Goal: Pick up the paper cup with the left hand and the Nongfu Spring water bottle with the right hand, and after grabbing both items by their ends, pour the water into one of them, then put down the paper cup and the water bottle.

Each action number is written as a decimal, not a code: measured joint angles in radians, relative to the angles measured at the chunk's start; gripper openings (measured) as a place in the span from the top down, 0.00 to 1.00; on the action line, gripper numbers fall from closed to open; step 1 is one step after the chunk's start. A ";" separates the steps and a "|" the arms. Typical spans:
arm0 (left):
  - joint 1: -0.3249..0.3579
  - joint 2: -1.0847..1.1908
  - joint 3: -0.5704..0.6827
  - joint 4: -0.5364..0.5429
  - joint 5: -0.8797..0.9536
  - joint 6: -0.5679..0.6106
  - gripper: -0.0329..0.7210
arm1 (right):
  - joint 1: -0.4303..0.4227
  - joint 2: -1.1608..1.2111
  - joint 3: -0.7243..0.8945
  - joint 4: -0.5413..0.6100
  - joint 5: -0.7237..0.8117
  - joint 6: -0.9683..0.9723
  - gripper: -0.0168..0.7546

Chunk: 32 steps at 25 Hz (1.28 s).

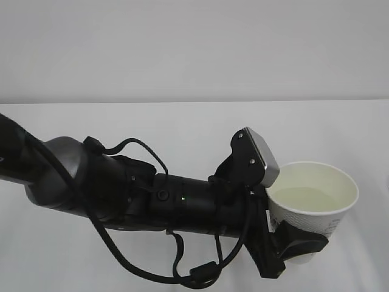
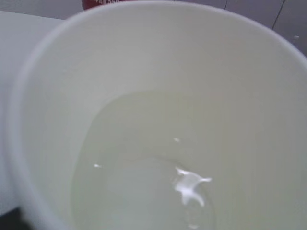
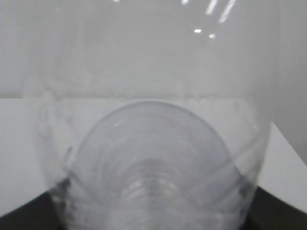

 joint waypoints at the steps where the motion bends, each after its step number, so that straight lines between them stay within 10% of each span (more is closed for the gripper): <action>1: 0.000 0.000 0.000 0.000 0.000 0.000 0.29 | 0.000 0.011 0.000 0.000 -0.002 0.004 0.41; 32: 0.000 0.000 0.000 0.000 0.002 0.000 0.29 | 0.000 0.448 -0.015 -0.139 -0.357 0.163 0.41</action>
